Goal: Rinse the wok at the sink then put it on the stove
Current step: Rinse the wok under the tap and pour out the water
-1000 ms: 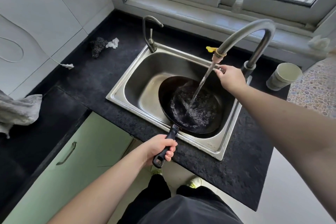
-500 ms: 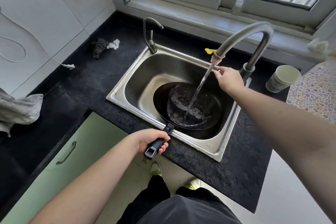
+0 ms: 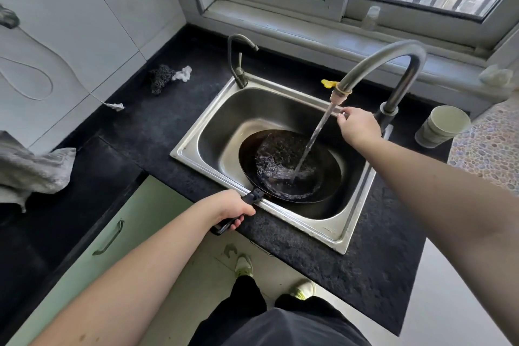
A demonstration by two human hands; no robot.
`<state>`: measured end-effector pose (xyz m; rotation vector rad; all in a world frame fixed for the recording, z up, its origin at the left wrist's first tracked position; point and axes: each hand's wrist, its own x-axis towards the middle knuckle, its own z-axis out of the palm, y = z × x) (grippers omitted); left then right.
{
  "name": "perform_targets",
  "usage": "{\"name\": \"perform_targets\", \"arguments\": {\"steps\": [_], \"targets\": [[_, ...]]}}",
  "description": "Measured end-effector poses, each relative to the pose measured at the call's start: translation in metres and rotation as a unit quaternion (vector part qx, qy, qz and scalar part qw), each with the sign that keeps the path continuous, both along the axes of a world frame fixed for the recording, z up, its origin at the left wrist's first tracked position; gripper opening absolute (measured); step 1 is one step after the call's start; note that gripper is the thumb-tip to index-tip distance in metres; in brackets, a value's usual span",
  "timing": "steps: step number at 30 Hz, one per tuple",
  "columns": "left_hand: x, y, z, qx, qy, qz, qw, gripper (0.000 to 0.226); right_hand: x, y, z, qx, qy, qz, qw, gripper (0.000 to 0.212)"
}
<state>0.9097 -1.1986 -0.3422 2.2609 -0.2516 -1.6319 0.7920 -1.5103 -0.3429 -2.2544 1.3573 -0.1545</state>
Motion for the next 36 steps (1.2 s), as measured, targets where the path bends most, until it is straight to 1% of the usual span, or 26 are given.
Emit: {"name": "perform_targets", "arguments": {"steps": [3, 8, 14, 21, 25, 27, 28, 31, 33, 36], "targets": [[-0.001, 0.000, 0.000, -0.002, -0.006, 0.001, 1.000, 0.015, -0.002, 0.001, 0.005, -0.020, 0.016, 0.007, 1.000, 0.034], [-0.001, 0.000, 0.001, -0.005, -0.011, -0.019, 1.000, 0.016, -0.006, -0.004, 0.009, -0.024, 0.021, 0.020, 0.999, 0.033], [0.000, 0.000, 0.002, -0.004, -0.020, -0.046, 0.999, 0.016, -0.015, -0.013, 0.011, -0.029, -0.001, 0.016, 0.999, 0.032], [0.004, 0.001, 0.000, -0.001, 0.004, -0.014, 1.000, 0.017, -0.023, -0.022, 0.016, -0.015, -0.029, -0.006, 0.999, 0.033], [0.006, 0.001, -0.001, -0.006, 0.049, 0.012, 0.999, 0.016, -0.020, -0.019, 0.015, 0.050, -0.066, -0.027, 0.996, 0.035], [0.006, 0.001, 0.000, -0.007, 0.091, 0.031, 0.995, 0.018, -0.022, -0.019, 0.011, 0.099, -0.099, -0.061, 0.988, 0.041], [0.007, 0.002, 0.001, -0.009, 0.114, 0.047, 0.992, 0.018, -0.025, -0.016, 0.010, 0.121, -0.117, -0.077, 0.983, 0.040], [0.005, 0.007, -0.001, -0.031, 0.179, 0.101, 0.978, 0.015, -0.036, 0.003, 0.003, 0.143, -0.173, -0.088, 0.971, 0.022], [0.001, 0.012, -0.003, -0.046, 0.215, 0.137, 0.966, 0.015, -0.045, 0.022, -0.004, 0.173, -0.195, -0.102, 0.960, 0.024], [-0.008, 0.017, -0.007, -0.066, 0.248, 0.215, 0.942, 0.017, -0.052, 0.053, -0.013, 0.254, -0.205, -0.131, 0.936, 0.029]]}}
